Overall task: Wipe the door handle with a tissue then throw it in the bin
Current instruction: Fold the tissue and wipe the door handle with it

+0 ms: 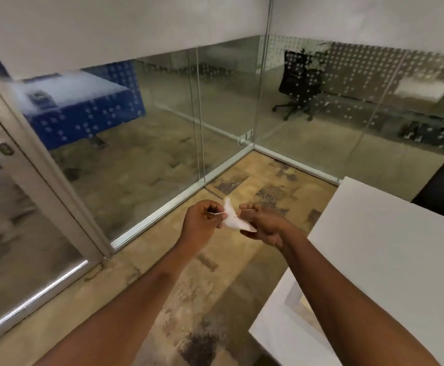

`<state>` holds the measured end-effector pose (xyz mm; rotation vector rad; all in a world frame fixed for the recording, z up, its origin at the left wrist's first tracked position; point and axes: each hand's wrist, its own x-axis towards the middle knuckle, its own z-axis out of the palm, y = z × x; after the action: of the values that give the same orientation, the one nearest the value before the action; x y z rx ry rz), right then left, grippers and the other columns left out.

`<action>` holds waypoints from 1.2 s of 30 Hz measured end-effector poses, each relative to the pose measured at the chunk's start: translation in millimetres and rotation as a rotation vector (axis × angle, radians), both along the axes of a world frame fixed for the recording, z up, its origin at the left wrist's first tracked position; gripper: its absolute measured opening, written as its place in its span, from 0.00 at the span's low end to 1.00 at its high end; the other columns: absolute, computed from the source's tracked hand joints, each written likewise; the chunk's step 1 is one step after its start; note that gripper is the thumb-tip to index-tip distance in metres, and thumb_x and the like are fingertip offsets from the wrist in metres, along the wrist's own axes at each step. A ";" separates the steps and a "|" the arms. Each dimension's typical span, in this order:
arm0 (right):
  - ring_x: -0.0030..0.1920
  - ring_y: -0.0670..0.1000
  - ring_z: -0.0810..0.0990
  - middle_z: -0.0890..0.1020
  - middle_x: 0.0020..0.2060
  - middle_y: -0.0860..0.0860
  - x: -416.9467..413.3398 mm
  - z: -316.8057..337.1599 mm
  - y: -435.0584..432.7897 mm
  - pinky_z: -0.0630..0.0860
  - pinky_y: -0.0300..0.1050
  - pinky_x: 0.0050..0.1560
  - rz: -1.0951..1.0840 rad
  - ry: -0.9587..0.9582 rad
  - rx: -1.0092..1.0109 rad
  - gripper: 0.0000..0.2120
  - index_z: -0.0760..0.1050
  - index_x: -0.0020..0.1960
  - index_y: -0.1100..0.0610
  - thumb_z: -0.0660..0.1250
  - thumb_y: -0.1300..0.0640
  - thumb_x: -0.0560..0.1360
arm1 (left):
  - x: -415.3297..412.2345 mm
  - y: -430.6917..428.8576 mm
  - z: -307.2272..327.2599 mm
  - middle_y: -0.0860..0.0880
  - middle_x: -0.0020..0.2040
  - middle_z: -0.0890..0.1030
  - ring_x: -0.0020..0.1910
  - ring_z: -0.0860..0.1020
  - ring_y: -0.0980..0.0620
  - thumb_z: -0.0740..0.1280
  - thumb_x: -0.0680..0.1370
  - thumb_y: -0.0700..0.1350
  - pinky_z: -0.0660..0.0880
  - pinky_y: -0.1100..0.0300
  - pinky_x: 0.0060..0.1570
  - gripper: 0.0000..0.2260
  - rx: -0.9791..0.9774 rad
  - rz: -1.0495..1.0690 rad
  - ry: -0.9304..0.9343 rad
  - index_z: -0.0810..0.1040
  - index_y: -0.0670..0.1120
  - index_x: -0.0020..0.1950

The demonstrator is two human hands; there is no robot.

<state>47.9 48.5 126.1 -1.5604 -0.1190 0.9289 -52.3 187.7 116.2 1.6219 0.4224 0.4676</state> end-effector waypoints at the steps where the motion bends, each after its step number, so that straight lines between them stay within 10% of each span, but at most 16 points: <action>1: 0.39 0.50 0.77 0.79 0.42 0.53 -8.1 3.7 16.8 0.74 0.45 0.41 -0.008 -0.045 -0.008 0.07 0.74 0.49 0.54 0.66 0.64 0.74 | -9.4 14.1 1.2 0.50 0.30 0.78 0.24 0.75 0.57 0.69 0.71 0.26 0.74 0.65 0.29 0.13 0.001 0.030 -0.005 0.77 0.44 0.35; 8: 0.38 0.46 0.78 0.80 0.41 0.49 -73.4 28.1 125.5 0.78 0.41 0.39 0.145 -0.243 -0.027 0.04 0.76 0.47 0.52 0.63 0.59 0.77 | -73.0 109.0 19.1 0.47 0.31 0.76 0.24 0.74 0.57 0.69 0.73 0.30 0.73 0.67 0.28 0.11 0.023 0.179 -0.051 0.76 0.44 0.36; 18: 0.26 0.44 0.69 0.72 0.31 0.51 -154.5 54.3 257.6 0.67 0.33 0.22 0.461 0.038 0.029 0.06 0.73 0.46 0.56 0.61 0.64 0.79 | -176.5 233.3 51.4 0.45 0.35 0.78 0.30 0.80 0.58 0.66 0.75 0.28 0.78 0.65 0.31 0.11 0.002 0.214 -0.154 0.75 0.43 0.39; 25: 0.44 0.49 0.78 0.79 0.44 0.50 -210.7 59.9 338.3 0.72 0.46 0.41 0.559 0.117 -0.063 0.03 0.73 0.51 0.51 0.65 0.54 0.77 | -238.8 309.5 67.8 0.45 0.36 0.80 0.33 0.81 0.54 0.66 0.75 0.29 0.79 0.62 0.33 0.10 0.079 0.266 -0.143 0.75 0.43 0.40; 33: 0.37 0.49 0.78 0.79 0.37 0.51 -232.9 56.8 397.7 0.74 0.47 0.37 0.370 0.139 0.045 0.08 0.73 0.40 0.54 0.64 0.63 0.78 | -271.6 350.9 74.6 0.46 0.33 0.75 0.27 0.75 0.58 0.68 0.74 0.30 0.76 0.66 0.27 0.08 0.177 0.381 -0.071 0.78 0.41 0.39; 36: 0.40 0.52 0.79 0.79 0.40 0.56 -230.9 55.1 419.0 0.78 0.55 0.50 0.276 0.211 0.141 0.06 0.72 0.45 0.58 0.61 0.65 0.79 | -274.1 363.2 75.3 0.46 0.31 0.73 0.26 0.71 0.58 0.70 0.73 0.31 0.72 0.66 0.27 0.05 0.223 0.460 -0.011 0.80 0.40 0.41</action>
<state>-183.0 467.4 181.3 -1.3273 -0.2484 1.2691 -326.4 550.9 191.5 1.7351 0.7631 0.8942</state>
